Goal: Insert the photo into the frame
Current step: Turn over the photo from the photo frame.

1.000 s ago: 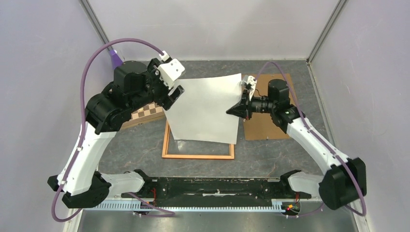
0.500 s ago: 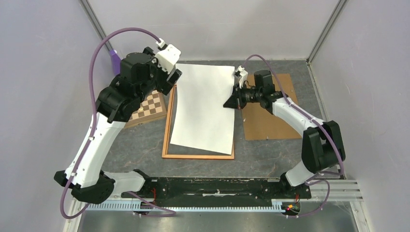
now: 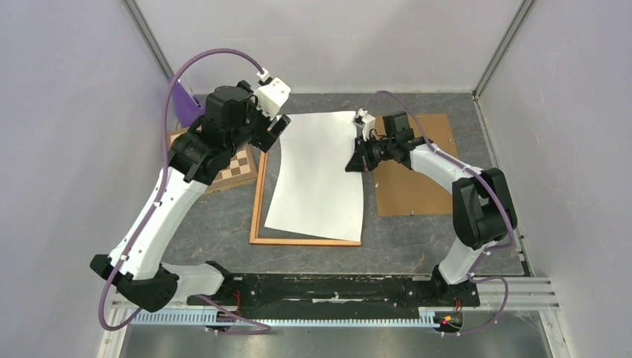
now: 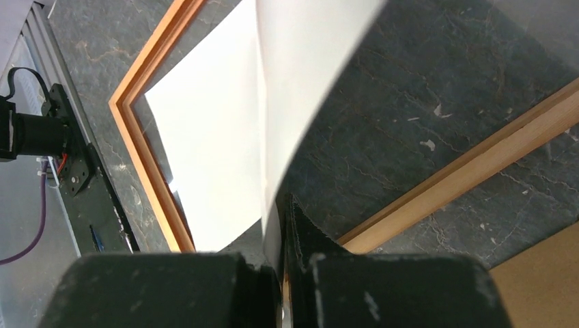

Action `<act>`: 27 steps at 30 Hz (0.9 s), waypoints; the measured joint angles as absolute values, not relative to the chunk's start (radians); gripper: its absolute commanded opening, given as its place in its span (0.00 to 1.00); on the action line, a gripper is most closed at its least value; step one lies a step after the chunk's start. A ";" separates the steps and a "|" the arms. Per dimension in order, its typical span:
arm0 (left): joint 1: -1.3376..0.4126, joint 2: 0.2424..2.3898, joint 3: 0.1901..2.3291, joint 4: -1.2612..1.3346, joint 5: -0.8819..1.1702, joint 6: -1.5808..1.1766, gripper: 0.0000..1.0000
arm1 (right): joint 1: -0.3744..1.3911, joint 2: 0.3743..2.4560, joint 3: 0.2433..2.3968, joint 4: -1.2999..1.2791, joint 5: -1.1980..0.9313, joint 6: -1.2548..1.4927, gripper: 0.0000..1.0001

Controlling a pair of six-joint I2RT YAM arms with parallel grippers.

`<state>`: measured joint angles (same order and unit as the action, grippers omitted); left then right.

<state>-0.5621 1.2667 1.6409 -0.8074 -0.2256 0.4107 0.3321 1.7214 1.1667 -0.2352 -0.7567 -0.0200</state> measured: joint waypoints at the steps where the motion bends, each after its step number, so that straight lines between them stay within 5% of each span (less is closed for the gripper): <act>1: -0.562 1.267 1.633 -0.801 -0.224 0.410 0.87 | 0.332 1.728 1.167 -0.237 -0.756 -0.023 0.00; 27: -0.562 1.291 1.532 -0.735 -0.181 0.410 0.88 | 0.352 1.866 1.210 -0.173 -0.724 0.081 0.00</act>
